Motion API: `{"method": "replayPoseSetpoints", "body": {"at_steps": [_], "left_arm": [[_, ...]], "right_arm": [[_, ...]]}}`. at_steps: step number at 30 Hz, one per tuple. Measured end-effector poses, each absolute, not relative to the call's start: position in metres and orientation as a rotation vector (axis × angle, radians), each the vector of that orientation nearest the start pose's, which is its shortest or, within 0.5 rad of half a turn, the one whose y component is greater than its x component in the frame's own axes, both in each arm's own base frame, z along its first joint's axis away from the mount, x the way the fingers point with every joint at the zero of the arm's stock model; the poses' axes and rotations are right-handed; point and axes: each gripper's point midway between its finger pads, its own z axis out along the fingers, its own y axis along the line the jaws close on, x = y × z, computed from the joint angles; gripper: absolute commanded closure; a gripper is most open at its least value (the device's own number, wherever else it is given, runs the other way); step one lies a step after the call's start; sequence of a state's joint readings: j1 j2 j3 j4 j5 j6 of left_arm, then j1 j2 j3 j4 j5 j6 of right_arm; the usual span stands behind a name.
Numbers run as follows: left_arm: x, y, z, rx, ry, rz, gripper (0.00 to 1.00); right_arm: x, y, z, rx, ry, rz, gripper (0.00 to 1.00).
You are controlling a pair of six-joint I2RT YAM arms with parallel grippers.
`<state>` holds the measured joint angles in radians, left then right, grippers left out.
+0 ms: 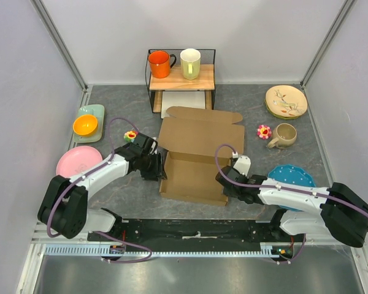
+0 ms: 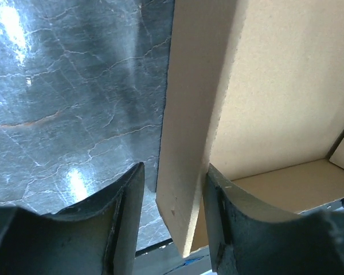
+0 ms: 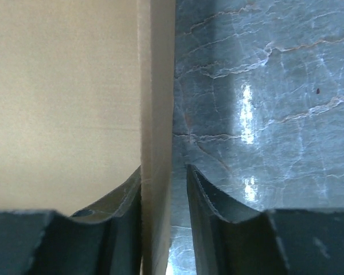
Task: Fold the paper box
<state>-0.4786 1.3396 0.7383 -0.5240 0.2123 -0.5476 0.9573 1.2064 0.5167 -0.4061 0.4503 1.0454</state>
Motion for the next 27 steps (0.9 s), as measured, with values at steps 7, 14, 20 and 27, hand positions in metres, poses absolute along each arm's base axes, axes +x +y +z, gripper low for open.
{"method": "replayPoseSetpoints", "body": {"at_steps": [7,14,20,27], "left_arm": [[0.211,-0.171,0.043,-0.029,2.818,-0.535,0.47],[0.231,-0.178,0.041,-0.036,2.818,-0.505,0.65],[0.231,-0.178,0.04,-0.033,2.799,-0.52,0.83],[0.222,-0.177,0.038,-0.063,2.76,-0.562,0.9]], "right_arm": [[0.185,0.17,0.031,0.218,2.469,0.123,0.32],[0.223,0.189,0.056,0.141,2.425,0.073,0.46],[0.233,0.17,0.041,0.099,2.471,-0.035,0.62],[0.236,0.169,0.038,0.024,2.472,-0.056,0.77]]}}
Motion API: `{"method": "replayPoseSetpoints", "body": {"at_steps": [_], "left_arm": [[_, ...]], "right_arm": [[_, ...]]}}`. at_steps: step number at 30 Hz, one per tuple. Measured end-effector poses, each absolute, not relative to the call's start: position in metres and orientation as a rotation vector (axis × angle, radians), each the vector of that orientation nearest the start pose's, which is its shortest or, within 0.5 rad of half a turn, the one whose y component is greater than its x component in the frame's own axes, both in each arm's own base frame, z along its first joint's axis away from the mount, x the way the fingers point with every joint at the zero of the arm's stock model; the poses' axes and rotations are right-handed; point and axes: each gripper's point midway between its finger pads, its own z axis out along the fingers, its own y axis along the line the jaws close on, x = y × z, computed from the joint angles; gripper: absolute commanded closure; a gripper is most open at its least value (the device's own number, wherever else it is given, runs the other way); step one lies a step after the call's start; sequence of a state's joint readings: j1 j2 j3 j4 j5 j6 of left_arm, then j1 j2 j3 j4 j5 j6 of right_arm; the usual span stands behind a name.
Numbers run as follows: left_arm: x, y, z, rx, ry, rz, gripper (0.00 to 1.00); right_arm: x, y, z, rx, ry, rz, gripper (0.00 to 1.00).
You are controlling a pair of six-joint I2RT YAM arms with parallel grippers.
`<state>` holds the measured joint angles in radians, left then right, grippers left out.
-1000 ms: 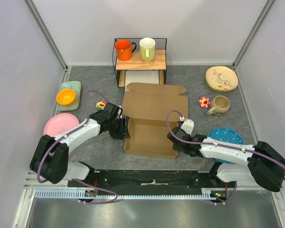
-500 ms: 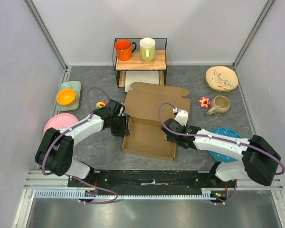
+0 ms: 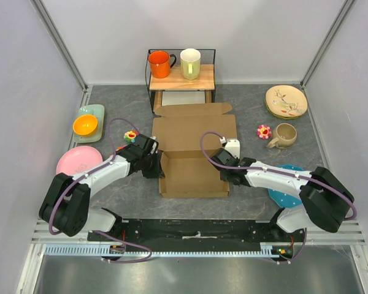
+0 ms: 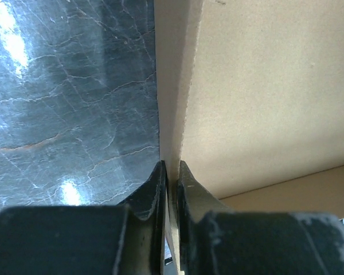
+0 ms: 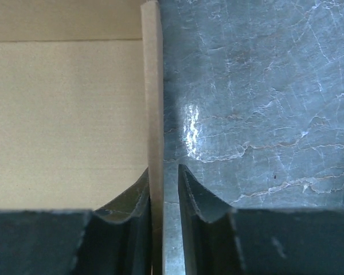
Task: Fold the paper box
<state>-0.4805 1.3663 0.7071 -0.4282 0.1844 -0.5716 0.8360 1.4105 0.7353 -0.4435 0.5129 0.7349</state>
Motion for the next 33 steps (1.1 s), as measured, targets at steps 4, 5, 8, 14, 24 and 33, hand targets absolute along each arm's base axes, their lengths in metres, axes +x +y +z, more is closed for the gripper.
{"method": "replayPoseSetpoints", "body": {"at_steps": [4,5,8,14,24,33], "left_arm": [[0.221,-0.178,0.039,-0.075,2.752,-0.573,0.89],[0.221,-0.179,0.039,-0.075,2.752,-0.573,0.89],[0.221,-0.179,0.038,-0.077,2.753,-0.572,0.87],[0.222,-0.181,0.039,-0.08,2.756,-0.577,0.74],[0.236,-0.193,0.064,-0.08,2.711,-0.615,0.57],[0.248,-0.194,0.116,-0.075,2.611,-0.634,0.43]], "right_arm": [[0.238,0.171,0.035,-0.006,2.472,-0.062,0.85],[0.238,0.171,0.036,-0.01,2.472,-0.061,0.86],[0.238,0.172,0.035,-0.013,2.474,-0.052,0.93],[0.232,0.169,0.029,-0.007,2.476,-0.046,0.98],[0.228,0.162,0.046,-0.009,2.463,-0.048,0.28],[0.251,0.184,0.112,0.025,2.342,0.087,0.14]]}}
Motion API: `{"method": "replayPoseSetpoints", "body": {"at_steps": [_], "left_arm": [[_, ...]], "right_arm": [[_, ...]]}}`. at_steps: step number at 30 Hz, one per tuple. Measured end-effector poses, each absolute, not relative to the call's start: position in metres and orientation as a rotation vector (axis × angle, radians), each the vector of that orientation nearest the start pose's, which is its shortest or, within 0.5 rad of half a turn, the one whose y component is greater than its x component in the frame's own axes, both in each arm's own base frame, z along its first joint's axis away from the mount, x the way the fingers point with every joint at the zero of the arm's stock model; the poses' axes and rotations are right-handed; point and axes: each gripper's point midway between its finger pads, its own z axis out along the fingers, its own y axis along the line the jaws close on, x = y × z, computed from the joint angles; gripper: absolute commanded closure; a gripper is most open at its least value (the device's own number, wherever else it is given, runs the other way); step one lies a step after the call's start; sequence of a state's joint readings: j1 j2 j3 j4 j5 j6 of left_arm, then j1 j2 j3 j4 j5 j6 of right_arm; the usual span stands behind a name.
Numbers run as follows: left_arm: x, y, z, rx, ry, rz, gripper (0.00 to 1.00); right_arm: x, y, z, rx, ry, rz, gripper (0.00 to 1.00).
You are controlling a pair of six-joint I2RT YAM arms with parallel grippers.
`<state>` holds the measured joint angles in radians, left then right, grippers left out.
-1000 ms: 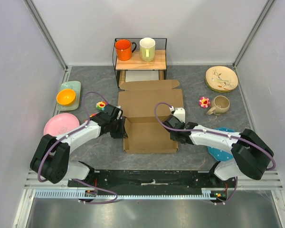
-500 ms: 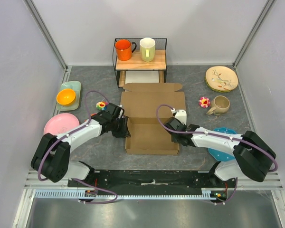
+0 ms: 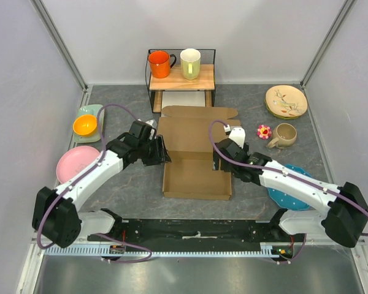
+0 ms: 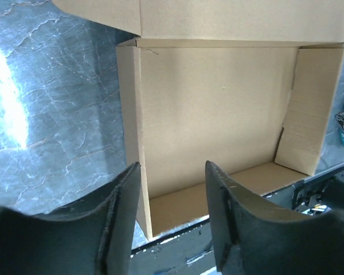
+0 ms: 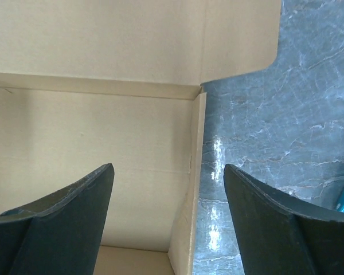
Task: Fold the paper box
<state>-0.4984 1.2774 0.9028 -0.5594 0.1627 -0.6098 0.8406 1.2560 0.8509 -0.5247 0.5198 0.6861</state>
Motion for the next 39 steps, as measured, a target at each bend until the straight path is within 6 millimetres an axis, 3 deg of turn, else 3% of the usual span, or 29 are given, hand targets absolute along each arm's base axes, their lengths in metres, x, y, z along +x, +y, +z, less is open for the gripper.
{"method": "replayPoseSetpoints", "body": {"at_steps": [4,8,12,16,18,19,21,27,32,39], "left_arm": [[0.241,-0.182,0.133,-0.09,2.582,-0.6,0.41],[0.236,-0.156,0.147,-0.153,2.538,-0.505,0.37],[0.251,-0.109,0.165,-0.352,2.438,-0.406,0.36],[0.281,-0.048,0.15,-0.645,2.43,-0.254,0.34],[0.29,-0.035,0.132,-0.715,2.476,-0.2,0.3],[0.293,-0.032,0.122,-0.737,2.504,-0.183,0.1],[0.3,-0.03,0.107,-0.763,2.542,-0.169,0.01],[0.332,-0.032,0.096,-0.766,2.536,-0.194,0.01],[0.38,-0.033,0.09,-0.761,2.516,-0.194,0.01],[0.423,-0.029,0.057,-0.769,2.551,-0.134,0.07]], "right_arm": [[0.252,0.184,0.13,0.02,2.319,0.108,0.13],[0.25,0.181,0.146,0.015,2.298,0.125,0.13],[0.247,0.177,0.174,0.025,2.242,0.182,0.13],[0.244,0.179,0.2,0.028,2.187,0.263,0.12],[0.241,0.18,0.206,0.019,2.179,0.298,0.12],[0.239,0.181,0.208,0.012,2.178,0.314,0.12],[0.236,0.184,0.21,-0.001,2.179,0.348,0.11],[0.228,0.19,0.214,-0.039,2.189,0.406,0.1],[0.224,0.188,0.209,-0.079,2.221,0.389,0.09],[0.225,0.189,0.21,-0.118,2.245,0.356,0.09]]}}
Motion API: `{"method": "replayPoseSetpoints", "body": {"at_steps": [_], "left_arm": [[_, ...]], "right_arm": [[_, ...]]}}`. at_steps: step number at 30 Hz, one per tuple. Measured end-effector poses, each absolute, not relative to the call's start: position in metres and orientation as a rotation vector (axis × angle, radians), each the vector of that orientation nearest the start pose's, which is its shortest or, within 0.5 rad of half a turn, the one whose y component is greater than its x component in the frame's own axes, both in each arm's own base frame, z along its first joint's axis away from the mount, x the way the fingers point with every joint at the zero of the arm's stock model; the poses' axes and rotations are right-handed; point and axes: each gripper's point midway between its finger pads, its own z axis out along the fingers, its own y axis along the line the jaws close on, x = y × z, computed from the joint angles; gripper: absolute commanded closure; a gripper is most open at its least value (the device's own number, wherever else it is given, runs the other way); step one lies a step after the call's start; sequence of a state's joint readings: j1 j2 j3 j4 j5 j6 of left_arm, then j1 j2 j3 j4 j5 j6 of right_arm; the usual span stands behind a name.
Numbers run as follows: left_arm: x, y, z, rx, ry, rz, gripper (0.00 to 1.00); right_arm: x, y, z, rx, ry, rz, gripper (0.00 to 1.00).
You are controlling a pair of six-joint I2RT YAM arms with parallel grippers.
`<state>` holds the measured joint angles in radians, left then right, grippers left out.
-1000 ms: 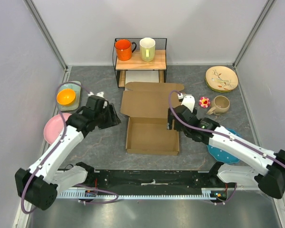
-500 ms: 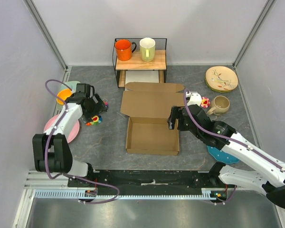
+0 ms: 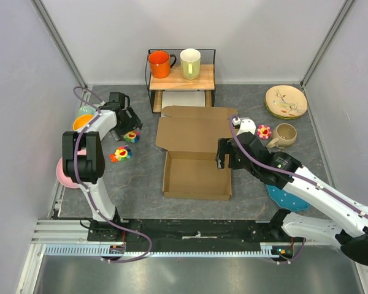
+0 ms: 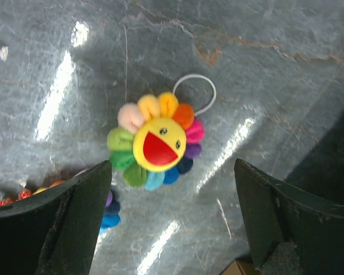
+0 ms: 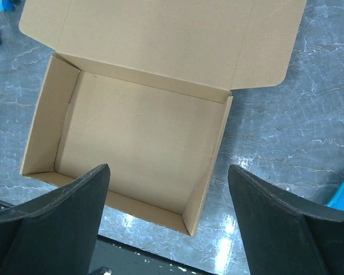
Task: Fold the paper box
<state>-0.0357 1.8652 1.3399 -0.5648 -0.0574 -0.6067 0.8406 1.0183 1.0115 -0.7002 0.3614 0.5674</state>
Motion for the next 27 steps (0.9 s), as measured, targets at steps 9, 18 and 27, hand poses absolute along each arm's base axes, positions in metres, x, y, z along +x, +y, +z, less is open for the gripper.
{"method": "replayPoseSetpoints", "body": {"at_steps": [9,18,27], "left_arm": [[0.45,-0.02,0.028,-0.764,2.589,-0.047,0.19],[0.453,-0.015,0.023,-0.736,2.608,-0.001,0.41],[0.441,-0.015,0.026,-0.703,2.622,0.003,0.69]], "right_arm": [[0.227,0.193,0.198,-0.149,2.302,0.303,0.08],[0.228,0.192,0.197,-0.142,2.304,0.29,0.08],[0.228,0.193,0.198,-0.112,2.304,0.305,0.09]]}}
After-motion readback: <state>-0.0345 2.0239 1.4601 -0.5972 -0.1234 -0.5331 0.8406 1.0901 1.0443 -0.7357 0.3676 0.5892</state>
